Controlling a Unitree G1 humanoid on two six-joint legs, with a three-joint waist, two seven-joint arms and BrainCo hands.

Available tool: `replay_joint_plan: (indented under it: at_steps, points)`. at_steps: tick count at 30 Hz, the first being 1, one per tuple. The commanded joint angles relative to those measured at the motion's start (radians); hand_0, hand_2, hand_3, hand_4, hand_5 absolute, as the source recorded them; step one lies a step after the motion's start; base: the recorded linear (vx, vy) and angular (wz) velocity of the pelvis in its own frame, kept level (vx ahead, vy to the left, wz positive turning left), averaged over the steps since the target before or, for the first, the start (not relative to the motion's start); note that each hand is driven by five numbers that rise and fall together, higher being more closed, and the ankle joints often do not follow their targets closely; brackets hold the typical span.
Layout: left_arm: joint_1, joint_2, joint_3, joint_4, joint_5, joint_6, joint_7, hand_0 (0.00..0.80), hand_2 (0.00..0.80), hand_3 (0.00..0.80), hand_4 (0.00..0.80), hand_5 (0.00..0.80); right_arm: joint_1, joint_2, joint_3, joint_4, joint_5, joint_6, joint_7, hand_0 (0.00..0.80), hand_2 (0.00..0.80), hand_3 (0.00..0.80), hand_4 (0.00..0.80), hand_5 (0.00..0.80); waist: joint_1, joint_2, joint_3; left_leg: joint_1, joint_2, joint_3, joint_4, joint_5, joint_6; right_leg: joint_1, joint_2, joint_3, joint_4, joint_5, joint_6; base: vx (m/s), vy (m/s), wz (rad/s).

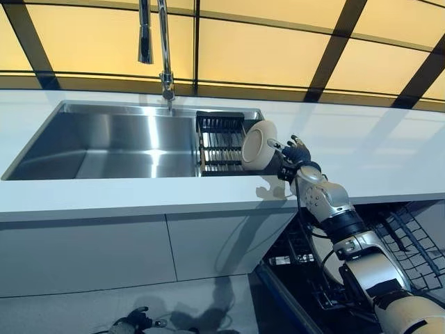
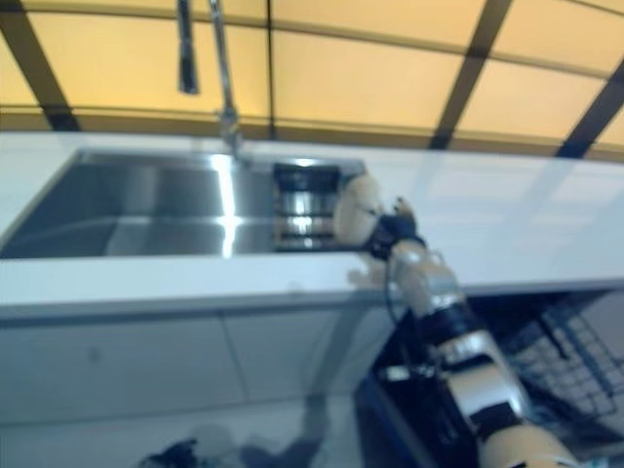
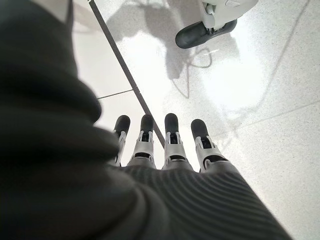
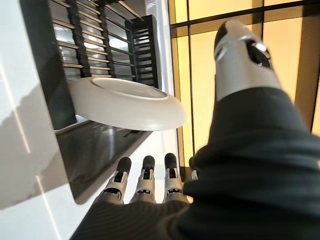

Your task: Take plates into dishwasher

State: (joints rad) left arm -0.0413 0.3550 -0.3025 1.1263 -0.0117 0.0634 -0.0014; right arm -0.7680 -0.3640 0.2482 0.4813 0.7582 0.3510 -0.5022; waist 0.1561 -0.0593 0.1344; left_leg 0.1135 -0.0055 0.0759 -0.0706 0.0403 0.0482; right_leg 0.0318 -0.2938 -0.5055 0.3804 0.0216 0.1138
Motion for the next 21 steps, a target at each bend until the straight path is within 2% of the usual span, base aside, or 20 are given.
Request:
replay_joint_plan:
  at_steps: [1, 21]
  points:
    - [-0.036, 0.005, -0.049, -0.017, 0.042, 0.004, -0.003, 0.0, 0.0, 0.0, 0.0, 0.0, -0.128, -0.036, -0.017, 0.042, 0.009, -0.017, 0.011, 0.0, 0.0, 0.0, 0.0, 0.0, 0.018, 0.016, -0.023, 0.035, -0.083, 0.089, -0.016, -0.185, 0.108, 0.023, -0.026, -0.001, 0.156, 0.01, 0.002, 0.0, 0.0, 0.0]
    - [-0.039, 0.013, -0.058, -0.036, 0.046, 0.013, -0.003, 0.0, 0.0, 0.0, 0.0, 0.0, -0.147, -0.049, -0.012, 0.077, -0.004, 0.008, -0.003, 0.0, 0.0, 0.0, 0.0, 0.0, 0.032, 0.003, 0.005, 0.02, -0.087, 0.083, -0.016, -0.181, 0.108, 0.01, -0.032, -0.011, 0.171, 0.017, 0.007, 0.0, 0.0, 0.0]
